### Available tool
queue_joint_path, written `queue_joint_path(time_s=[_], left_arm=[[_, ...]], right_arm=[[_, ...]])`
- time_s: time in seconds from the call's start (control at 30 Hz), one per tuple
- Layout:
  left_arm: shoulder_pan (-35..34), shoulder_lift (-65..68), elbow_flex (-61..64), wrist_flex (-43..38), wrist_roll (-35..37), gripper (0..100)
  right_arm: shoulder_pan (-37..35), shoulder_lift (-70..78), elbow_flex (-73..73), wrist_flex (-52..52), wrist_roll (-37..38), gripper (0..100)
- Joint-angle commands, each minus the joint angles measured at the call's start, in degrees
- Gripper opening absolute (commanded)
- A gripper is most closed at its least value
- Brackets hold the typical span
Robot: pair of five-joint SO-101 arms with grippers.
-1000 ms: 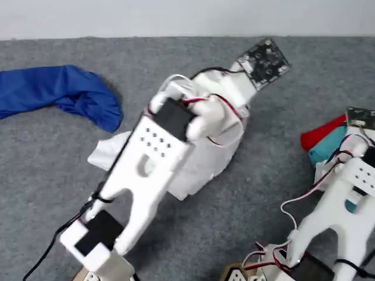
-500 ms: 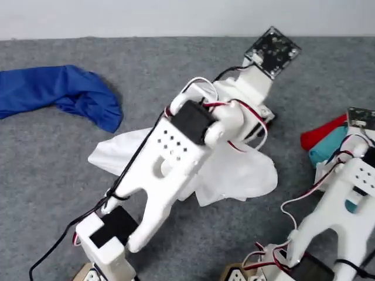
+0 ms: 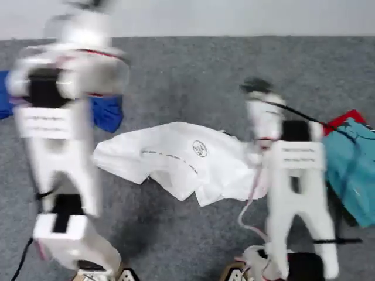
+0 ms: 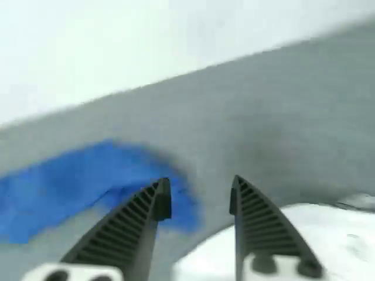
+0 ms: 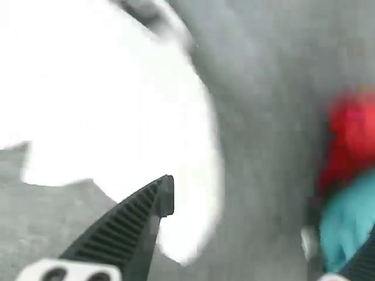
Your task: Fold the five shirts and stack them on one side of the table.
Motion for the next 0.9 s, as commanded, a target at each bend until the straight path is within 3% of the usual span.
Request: queue_joint_path(time_s=[0.0, 0.13, 0.2, 0.47, 0.87], left_arm=[[-11.78, -6.42, 6.64, 1.23, 0.97, 17], [-17.85, -11.25, 21.05, 1.14, 0.88, 17], [-19.78, -13.1, 27.47, 1.05, 0.79, 17], [-27.34, -16.97, 36.53, 0.97, 0.53, 17], [-27.6, -15.38, 37.23, 1.05, 0.53, 17]], right_arm=[[-13.49, 0.57, -10.29, 0.13, 0.7, 32.2], [-23.87, 9.27, -17.49, -3.47, 0.09, 12.9], [-28.09, 16.04, -20.22, -6.02, -1.67, 9.5], [-36.97, 47.52, -45.98, -3.3, -2.2, 38.6], [-38.9, 86.64, -99.69, 11.03, -2.2, 39.3]])
